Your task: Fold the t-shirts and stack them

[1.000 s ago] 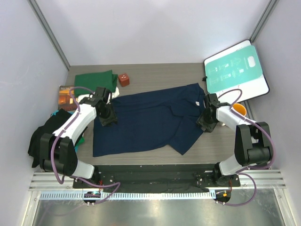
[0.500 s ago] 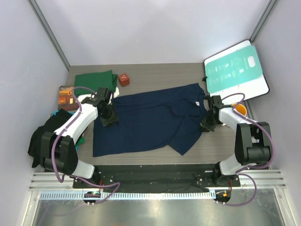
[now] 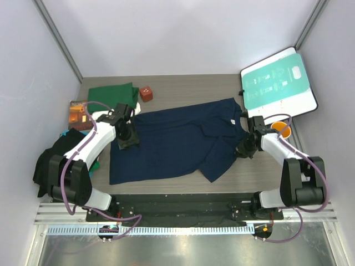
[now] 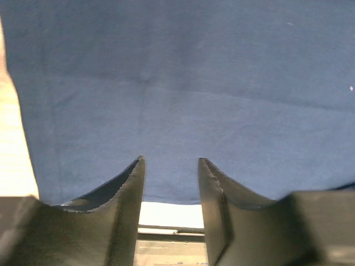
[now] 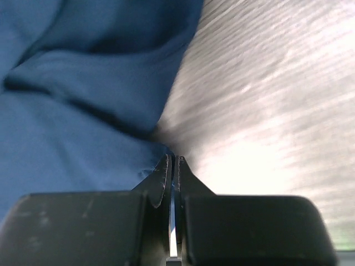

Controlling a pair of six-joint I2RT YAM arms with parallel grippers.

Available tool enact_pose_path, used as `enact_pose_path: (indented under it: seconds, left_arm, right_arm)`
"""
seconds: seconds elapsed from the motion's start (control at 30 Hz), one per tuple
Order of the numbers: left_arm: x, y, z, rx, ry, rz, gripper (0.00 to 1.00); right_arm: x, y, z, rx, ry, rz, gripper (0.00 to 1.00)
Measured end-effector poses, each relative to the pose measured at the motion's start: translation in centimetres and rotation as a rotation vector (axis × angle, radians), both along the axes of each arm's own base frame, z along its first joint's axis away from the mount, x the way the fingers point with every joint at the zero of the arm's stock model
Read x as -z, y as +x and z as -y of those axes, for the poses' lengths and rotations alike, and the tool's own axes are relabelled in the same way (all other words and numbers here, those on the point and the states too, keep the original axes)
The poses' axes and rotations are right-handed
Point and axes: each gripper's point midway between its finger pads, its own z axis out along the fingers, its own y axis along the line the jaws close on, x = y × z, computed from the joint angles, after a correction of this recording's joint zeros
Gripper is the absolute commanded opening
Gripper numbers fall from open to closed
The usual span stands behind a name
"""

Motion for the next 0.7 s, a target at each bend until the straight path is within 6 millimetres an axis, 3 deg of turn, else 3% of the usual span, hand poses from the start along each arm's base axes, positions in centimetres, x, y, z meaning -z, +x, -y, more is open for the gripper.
enact_pose_path:
  seconds: [0.17, 0.33, 0.53, 0.7]
  left_arm:
    - [0.5, -1.1, -1.1, -0.068, 0.019, -0.018, 0.46]
    - [2.5, -4.9, -2.9, -0.178, 0.047, -0.095, 0.46]
    - [4.5, -9.5, -4.0, -0.304, 0.072, -0.179, 0.46]
    - [3.9, -10.1, -5.6, -0.424, 0.134, -0.144, 0.45]
  right_arm:
    - [-3.1, 0.1, -0.1, -0.004, 0.008, 0.07, 0.01]
    - [-6.4, 2.1, -0.3, -0.007, 0.018, 0.146, 0.01]
    - [-8.0, 3.4, -1.1, -0.023, 0.056, 0.195, 0.01]
    - [-8.1, 3.8, -2.0, -0.046, 0.107, 0.204, 0.01]
